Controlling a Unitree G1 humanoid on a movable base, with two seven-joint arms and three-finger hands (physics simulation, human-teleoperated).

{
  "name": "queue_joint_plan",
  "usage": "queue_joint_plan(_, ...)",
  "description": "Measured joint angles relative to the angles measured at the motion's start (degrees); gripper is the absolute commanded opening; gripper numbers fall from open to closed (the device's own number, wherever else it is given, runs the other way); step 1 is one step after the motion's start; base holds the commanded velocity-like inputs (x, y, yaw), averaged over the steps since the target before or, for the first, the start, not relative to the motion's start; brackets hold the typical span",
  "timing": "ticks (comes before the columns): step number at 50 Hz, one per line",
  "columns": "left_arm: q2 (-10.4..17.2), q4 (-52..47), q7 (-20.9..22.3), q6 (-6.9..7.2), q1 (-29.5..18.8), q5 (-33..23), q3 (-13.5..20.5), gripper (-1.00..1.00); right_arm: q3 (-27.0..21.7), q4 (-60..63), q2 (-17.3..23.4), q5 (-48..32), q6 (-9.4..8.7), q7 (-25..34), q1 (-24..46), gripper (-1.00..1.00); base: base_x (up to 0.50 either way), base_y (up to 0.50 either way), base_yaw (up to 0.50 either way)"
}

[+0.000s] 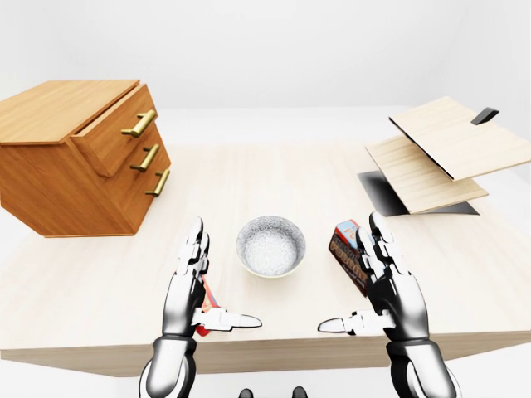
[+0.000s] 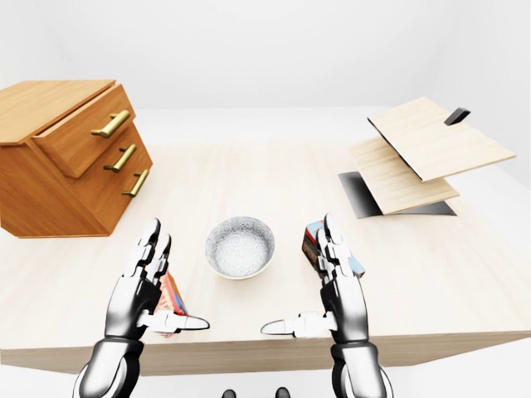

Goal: Close the top drawer of the cabinet and put the bowl on top of it.

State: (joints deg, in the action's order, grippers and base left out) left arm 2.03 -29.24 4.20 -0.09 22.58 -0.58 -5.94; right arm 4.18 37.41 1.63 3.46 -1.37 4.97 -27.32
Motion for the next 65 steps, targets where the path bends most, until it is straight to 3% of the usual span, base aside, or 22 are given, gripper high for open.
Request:
queue_joint_plan(27,0.1,0.1,0.1,0.29,-0.3,0.1,0.0,1.0,0.1,-0.3,0.0,-0.3,0.17,-0.4,0.2,1.0,0.16,0.0,0.0)
queue_joint_plan(65,0.0,-0.8,0.6,0.77,0.1,0.5,0.5,1.0,0.2,-0.2,0.0,-0.8,3.3,-1.3,-0.8,1.0,0.0,0.05,0.0)
